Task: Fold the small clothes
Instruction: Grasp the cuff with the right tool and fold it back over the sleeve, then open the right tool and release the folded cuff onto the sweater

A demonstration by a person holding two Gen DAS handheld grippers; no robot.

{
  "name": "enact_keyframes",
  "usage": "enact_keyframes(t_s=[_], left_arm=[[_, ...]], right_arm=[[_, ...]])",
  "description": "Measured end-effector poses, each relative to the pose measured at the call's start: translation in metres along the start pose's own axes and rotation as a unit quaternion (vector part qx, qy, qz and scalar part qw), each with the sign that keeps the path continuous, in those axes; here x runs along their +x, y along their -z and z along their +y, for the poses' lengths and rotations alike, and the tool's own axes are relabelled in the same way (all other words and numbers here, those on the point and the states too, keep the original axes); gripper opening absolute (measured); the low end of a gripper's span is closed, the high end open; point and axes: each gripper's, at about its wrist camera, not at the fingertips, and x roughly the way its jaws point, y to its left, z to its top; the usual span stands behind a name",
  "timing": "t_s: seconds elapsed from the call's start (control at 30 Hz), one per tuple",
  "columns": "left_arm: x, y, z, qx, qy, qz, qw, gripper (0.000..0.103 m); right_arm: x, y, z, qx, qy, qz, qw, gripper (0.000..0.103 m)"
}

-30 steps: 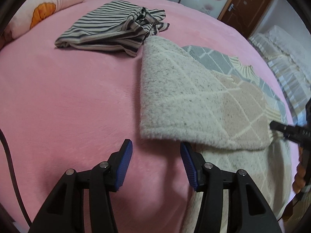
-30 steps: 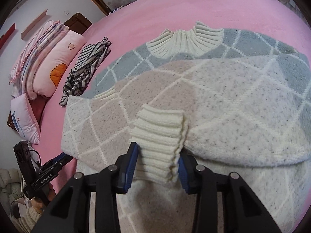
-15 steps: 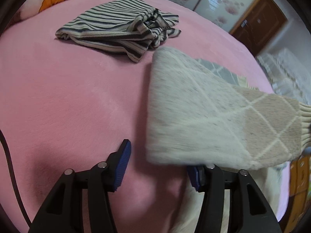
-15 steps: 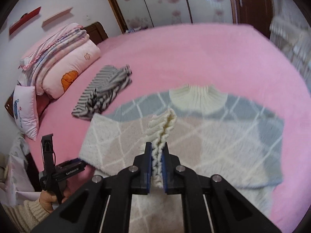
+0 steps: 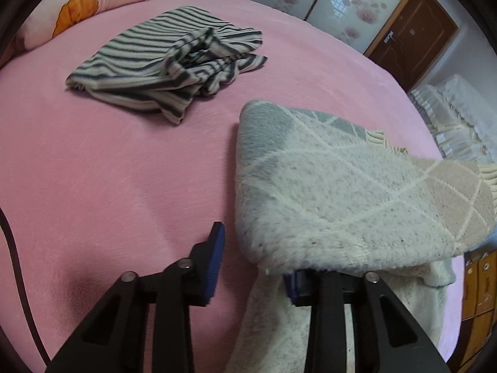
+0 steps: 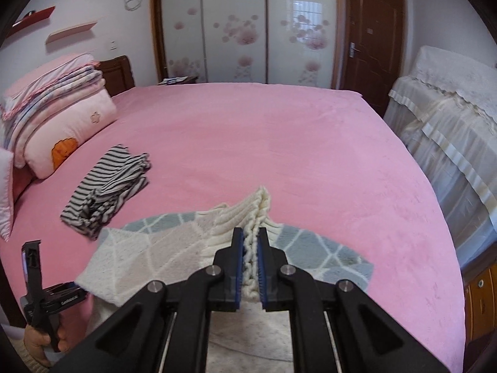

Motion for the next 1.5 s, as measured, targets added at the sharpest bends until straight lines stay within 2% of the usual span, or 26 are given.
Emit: enact_keyframes(t_s=[0.2, 0.4, 0.47, 0.5, 0.57, 0.63, 0.73, 0.83, 0.93, 1.07, 1.2, 1.23, 1.27, 1.3, 1.33, 1.43, 1.5], left_arm=[[0.002, 0.003, -0.024, 0.044, -0.013, 0.007, 0.9989, 0.022], [0.004, 0.008, -0.042, 0.101, -0.045, 0.015, 0.9938, 0.020], [0.004, 0.010, -0.044, 0.116, -0.059, 0.019, 0.9913, 0.019], [0.004, 0.010, -0.045, 0.120, -0.060, 0.023, 0.9907, 0.019], [0.002, 0.011, -0.044, 0.126, -0.060, 0.024, 0.9899, 0.019], [0.001, 0.012, -0.045, 0.138, -0.062, 0.025, 0.9882, 0.019], [0.001, 0.015, -0.049, 0.158, -0.071, 0.023, 0.9845, 0.019], [0.003, 0.017, -0.054, 0.170, -0.079, 0.021, 0.9821, 0.019], [0.004, 0.018, -0.055, 0.174, -0.082, 0.021, 0.9811, 0.019], [0.006, 0.017, -0.055, 0.178, -0.081, 0.025, 0.9804, 0.020], [0.008, 0.017, -0.054, 0.176, -0.080, 0.030, 0.9806, 0.022], [0.009, 0.017, -0.054, 0.176, -0.080, 0.030, 0.9806, 0.022], [0.009, 0.017, -0.055, 0.177, -0.082, 0.030, 0.9802, 0.022], [0.009, 0.018, -0.055, 0.179, -0.084, 0.029, 0.9798, 0.023], [0.008, 0.018, -0.056, 0.182, -0.086, 0.028, 0.9792, 0.023], [0.009, 0.022, -0.059, 0.211, -0.094, 0.026, 0.9727, 0.022], [0.011, 0.024, -0.059, 0.224, -0.098, 0.030, 0.9693, 0.022]], right_arm=[[0.015, 0.026, -0.041, 0.039, 0.029, 0.016, 0.999, 0.007], [0.045, 0.075, -0.080, 0.090, 0.032, 0.071, 0.993, 0.007], [0.057, 0.094, -0.089, 0.090, 0.065, 0.091, 0.990, 0.000], [0.066, 0.105, -0.098, 0.098, 0.076, 0.106, 0.987, 0.000], [0.075, 0.120, -0.117, 0.129, 0.067, 0.130, 0.981, 0.000], [0.075, 0.131, -0.131, 0.160, 0.044, 0.131, 0.977, 0.000], [0.067, 0.130, -0.133, 0.169, 0.025, 0.121, 0.978, 0.000], [0.064, 0.123, -0.127, 0.171, -0.015, 0.123, 0.977, 0.000], [0.070, 0.115, -0.118, 0.161, -0.035, 0.127, 0.978, 0.008], [0.087, 0.108, -0.108, 0.146, -0.034, 0.141, 0.979, 0.036], [0.102, 0.106, -0.106, 0.144, -0.044, 0.150, 0.977, 0.039], [0.104, 0.105, -0.103, 0.137, -0.050, 0.151, 0.978, 0.039], [0.104, 0.104, -0.099, 0.125, -0.052, 0.151, 0.979, 0.032], [0.102, 0.104, -0.093, 0.103, -0.033, 0.148, 0.983, 0.015], [0.098, 0.103, -0.087, 0.079, -0.013, 0.145, 0.986, 0.014], [0.079, 0.101, -0.092, 0.075, 0.019, 0.111, 0.991, 0.006], [0.080, 0.104, -0.099, 0.079, 0.029, 0.114, 0.990, 0.004]])
